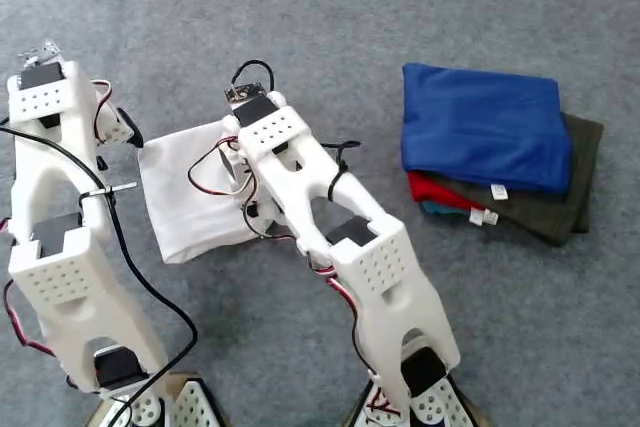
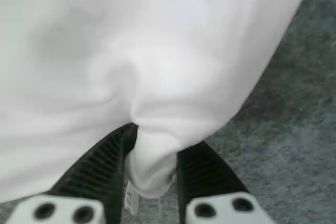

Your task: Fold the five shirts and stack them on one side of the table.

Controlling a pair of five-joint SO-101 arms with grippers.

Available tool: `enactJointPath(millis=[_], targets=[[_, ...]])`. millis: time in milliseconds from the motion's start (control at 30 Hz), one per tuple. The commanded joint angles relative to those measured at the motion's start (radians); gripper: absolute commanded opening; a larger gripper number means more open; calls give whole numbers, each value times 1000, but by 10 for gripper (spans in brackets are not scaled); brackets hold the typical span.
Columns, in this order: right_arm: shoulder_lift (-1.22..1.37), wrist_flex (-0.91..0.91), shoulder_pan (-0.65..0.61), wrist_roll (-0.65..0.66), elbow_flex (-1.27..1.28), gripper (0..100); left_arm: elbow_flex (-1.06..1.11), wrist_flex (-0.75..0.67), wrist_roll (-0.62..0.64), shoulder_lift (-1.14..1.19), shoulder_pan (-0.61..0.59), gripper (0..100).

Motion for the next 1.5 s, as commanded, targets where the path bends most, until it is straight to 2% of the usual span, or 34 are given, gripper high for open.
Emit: enactJointPath(millis=[0,333,633,900,1267,1467], targets=[[70,-29,26,3,4,21,-5,-14,6,6,24,246],[70,-29,26,3,2,21,-10,-55,8,84,91,246],[70,-44,26,5,5,21,-166,120,6,-38,-1,246],[70,-48,26,5,5,21,-119,163,5,-68,110,246],[71,-48,26,5,5,21,48,-37,-35,-11,147,246],[87,-41,26,5,-4,21,68,-157,-61,121,22,246]])
